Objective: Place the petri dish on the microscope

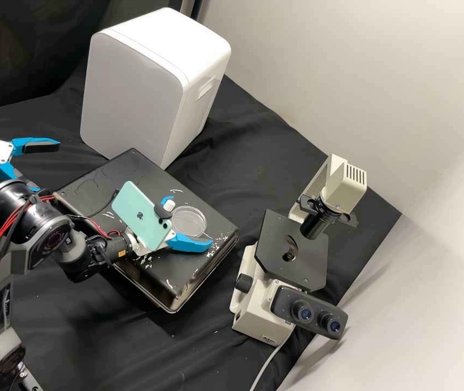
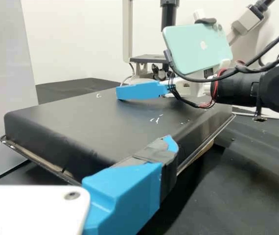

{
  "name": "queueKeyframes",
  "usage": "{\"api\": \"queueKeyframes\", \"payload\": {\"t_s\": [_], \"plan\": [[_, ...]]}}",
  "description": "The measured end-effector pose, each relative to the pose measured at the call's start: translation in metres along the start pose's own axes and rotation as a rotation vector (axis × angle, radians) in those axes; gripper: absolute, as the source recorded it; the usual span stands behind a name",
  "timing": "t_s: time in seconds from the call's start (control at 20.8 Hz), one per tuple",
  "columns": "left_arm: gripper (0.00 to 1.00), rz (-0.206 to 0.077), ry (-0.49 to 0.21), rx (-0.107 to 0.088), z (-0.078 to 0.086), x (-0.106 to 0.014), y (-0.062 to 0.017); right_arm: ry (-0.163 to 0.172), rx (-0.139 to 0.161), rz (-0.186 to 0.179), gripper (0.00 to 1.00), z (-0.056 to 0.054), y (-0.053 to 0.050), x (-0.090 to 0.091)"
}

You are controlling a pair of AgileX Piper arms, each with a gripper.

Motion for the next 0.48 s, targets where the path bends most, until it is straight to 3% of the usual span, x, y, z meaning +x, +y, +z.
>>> {"api": "queueKeyframes", "payload": {"t_s": [0.19,0.24,0.48], "plan": [[1.0,-0.002,0.001,0.0,-0.0002,0.0002,-0.0004,-0.02,0.007,0.007,1.0,0.0047,0.001,0.0047],[1.0,-0.002,0.001,0.014,-0.0002,0.0002,-0.0004,-0.02,0.008,0.005,1.0,0.0048,0.0003,0.0055],[1.0,-0.004,-0.005,0.036,0.0008,0.0004,-0.0007,-0.03,0.029,-0.007,1.0,0.0085,-0.0025,0.0092]]}}
